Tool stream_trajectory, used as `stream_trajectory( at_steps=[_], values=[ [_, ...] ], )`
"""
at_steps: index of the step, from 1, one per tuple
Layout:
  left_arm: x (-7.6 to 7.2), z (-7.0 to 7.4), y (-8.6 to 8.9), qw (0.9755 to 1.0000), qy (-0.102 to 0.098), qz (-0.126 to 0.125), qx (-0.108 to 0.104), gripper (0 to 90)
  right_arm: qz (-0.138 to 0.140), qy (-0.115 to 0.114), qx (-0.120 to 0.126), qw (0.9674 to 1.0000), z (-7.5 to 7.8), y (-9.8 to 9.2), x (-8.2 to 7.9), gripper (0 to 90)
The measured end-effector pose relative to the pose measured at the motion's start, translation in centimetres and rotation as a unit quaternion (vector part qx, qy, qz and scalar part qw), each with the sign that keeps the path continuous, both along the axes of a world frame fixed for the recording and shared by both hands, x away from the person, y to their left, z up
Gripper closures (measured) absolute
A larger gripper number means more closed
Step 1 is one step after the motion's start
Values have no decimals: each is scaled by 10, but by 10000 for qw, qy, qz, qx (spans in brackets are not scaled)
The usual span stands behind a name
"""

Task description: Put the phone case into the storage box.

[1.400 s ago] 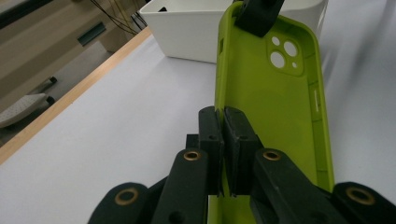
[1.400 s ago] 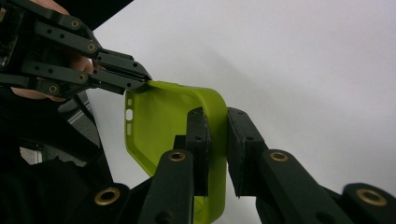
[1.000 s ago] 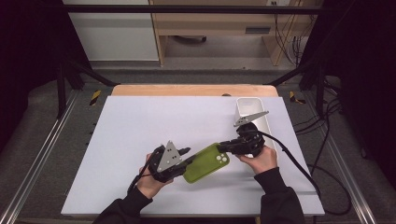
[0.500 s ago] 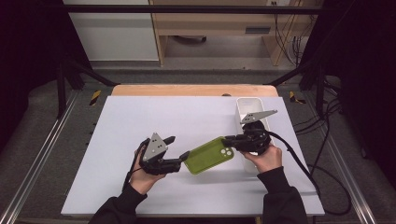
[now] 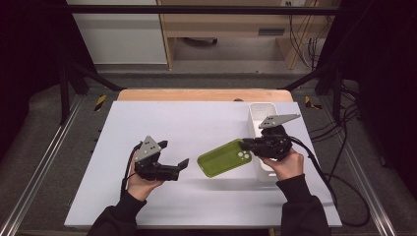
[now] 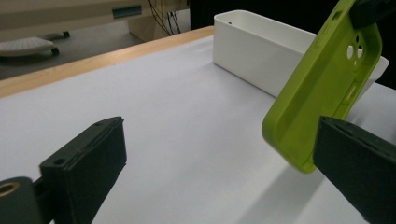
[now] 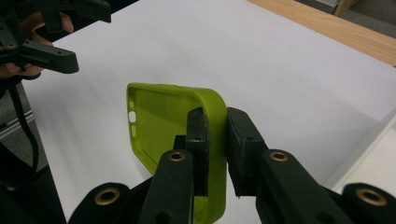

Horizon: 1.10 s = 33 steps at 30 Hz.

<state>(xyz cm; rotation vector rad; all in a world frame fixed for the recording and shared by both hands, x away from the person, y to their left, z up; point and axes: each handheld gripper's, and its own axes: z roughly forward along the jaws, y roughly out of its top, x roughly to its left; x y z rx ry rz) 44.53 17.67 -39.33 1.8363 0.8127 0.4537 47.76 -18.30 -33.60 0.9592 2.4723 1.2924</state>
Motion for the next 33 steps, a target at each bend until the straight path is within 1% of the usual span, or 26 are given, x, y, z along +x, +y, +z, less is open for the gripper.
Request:
stream_trajectory(
  at_steps=[4, 8, 10, 12, 17, 20, 22, 24, 26, 29, 33],
  values=[
    [0, -3, 8, 10000, 3, 34, -30, 18, -35, -88, -42, 9999, 5, -3, -1, 800],
    [-1, -4, 16, 9999, -52, 90, -43, 15, -62, -150, -79, 9998, 10, -5, -3, 801],
    [-1, -5, 20, 9998, -90, 146, -86, 15, -67, -192, -135, 9997, 13, -5, -3, 800],
    [-1, -7, 24, 9997, -95, 185, -125, 18, -71, -264, -194, 9994, 17, -5, -4, 800],
    [1, -12, 35, 9994, -43, 287, -183, 23, -88, -340, -244, 9991, 24, -6, -5, 800],
    [1, -15, 41, 9992, -102, 367, -147, 25, -100, -421, -331, 9985, 30, -6, -6, 801],
    [0, -16, 45, 9990, -137, 393, -168, 25, -117, -483, -387, 9980, 33, -6, -7, 800],
    [0, -18, 49, 9986, -223, 450, -186, 23, -149, -513, -406, 9977, 36, -7, -7, 800],
    [0, -19, 53, 9985, -236, 452, -191, 23, -166, -556, -443, 9973, 40, -8, -7, 800],
    [-1, -21, 58, 9981, -325, 481, -210, 23, -184, -609, -504, 9967, 45, -9, -8, 800],
    [-1, -24, 64, 9977, -339, 550, -180, 23, -222, -699, -585, 9956, 52, -10, -9, 800]
  ],
)
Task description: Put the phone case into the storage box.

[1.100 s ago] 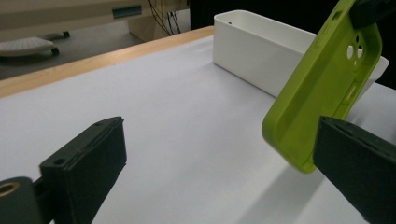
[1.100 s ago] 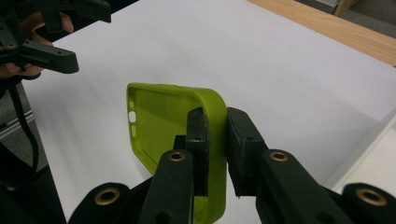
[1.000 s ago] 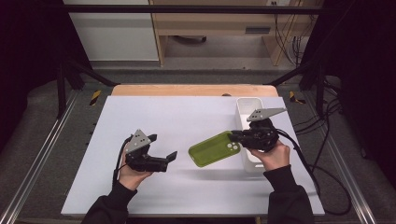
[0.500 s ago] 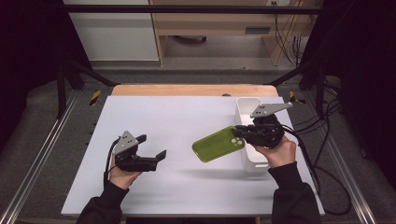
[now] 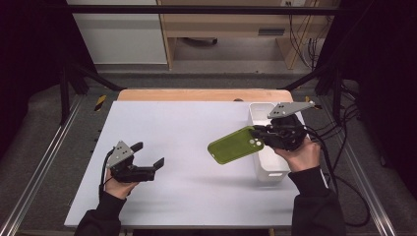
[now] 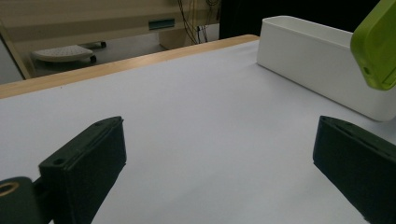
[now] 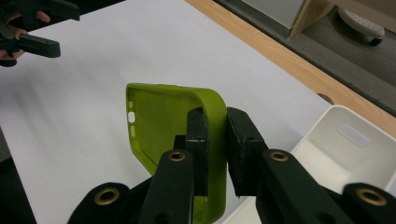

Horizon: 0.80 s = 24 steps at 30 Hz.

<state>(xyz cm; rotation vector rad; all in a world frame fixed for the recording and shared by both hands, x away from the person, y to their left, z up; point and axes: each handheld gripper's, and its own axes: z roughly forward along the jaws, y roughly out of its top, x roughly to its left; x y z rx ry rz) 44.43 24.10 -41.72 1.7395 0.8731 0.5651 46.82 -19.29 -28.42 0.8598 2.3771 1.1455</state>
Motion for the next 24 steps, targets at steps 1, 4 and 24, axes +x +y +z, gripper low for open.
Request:
stream_trajectory(
  at_steps=[1, 4, 24],
  values=[
    [0, -1, 1, 10000, -2, 21, -9, 23, -24, -9, -19, 10000, 2, 0, -1, 800],
    [0, -4, 6, 10000, 12, 43, 5, 22, -49, -92, -80, 9999, 7, -2, -1, 800],
    [-1, -20, 26, 9997, 114, 213, 32, 22, -214, -463, -594, 9969, 33, -4, 1, 800]
  ],
)
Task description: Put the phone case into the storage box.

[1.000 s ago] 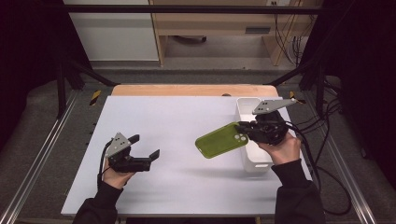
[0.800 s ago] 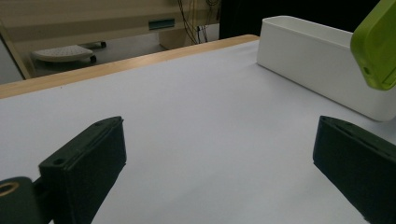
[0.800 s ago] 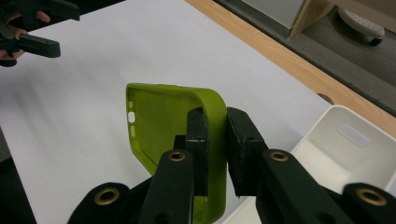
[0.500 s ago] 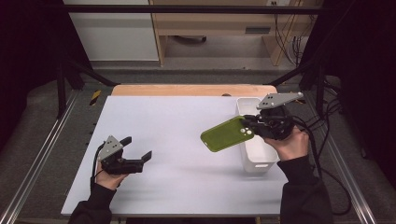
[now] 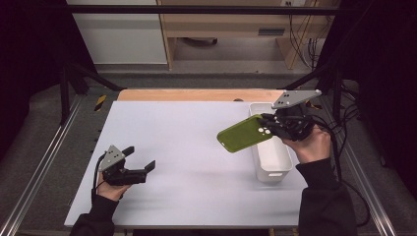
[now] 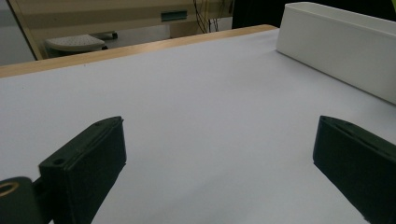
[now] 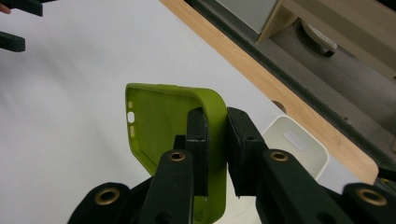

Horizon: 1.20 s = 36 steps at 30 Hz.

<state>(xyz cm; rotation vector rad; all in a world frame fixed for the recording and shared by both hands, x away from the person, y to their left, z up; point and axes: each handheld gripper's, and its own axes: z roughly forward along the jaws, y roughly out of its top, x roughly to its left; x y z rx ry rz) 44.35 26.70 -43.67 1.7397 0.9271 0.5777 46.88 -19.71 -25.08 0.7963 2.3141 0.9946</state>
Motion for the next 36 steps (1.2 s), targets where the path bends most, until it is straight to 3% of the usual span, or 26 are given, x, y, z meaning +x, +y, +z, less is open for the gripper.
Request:
stream_trajectory(
  at_steps=[13, 23, 36],
  values=[
    [-1, -2, 3, 10000, -55, -5, 5, 22, -149, -320, -323, 9989, 15, -6, 4, 800],
    [0, -4, 2, 10000, -43, -33, 8, 22, -248, -598, -449, 9969, 23, -16, 3, 799],
    [0, -4, 2, 10000, -45, -59, -17, 22, -435, -793, -614, 9940, 27, -26, 8, 799]
  ],
)
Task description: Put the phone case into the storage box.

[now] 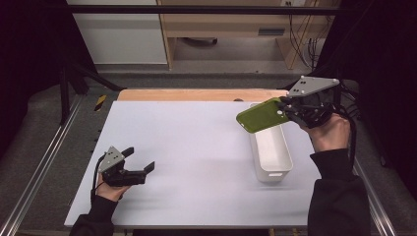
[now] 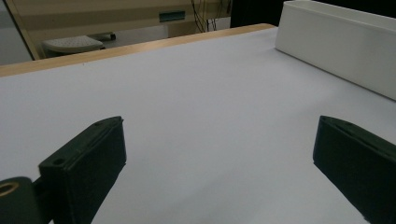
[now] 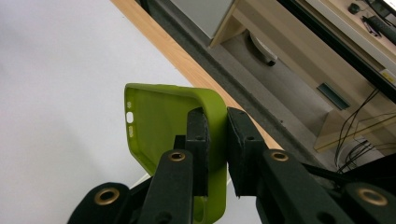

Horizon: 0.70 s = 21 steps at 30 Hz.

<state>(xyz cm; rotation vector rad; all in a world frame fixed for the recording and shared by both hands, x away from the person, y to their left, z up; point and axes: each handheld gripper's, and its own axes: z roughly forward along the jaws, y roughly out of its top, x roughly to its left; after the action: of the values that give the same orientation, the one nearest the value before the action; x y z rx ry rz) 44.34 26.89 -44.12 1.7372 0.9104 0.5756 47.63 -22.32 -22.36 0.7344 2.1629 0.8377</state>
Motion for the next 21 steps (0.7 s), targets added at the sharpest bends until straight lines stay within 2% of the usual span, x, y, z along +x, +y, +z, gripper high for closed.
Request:
stream_trajectory(
  at_steps=[7, 21],
  values=[
    [0, 0, 0, 10000, -9, -20, -4, 22, -87, -67, -120, 9999, 0, -5, 7, 798],
    [2, -2, -1, 10000, 13, -70, 1, 22, -170, -32, -331, 9993, -4, -11, 27, 798]
  ],
)
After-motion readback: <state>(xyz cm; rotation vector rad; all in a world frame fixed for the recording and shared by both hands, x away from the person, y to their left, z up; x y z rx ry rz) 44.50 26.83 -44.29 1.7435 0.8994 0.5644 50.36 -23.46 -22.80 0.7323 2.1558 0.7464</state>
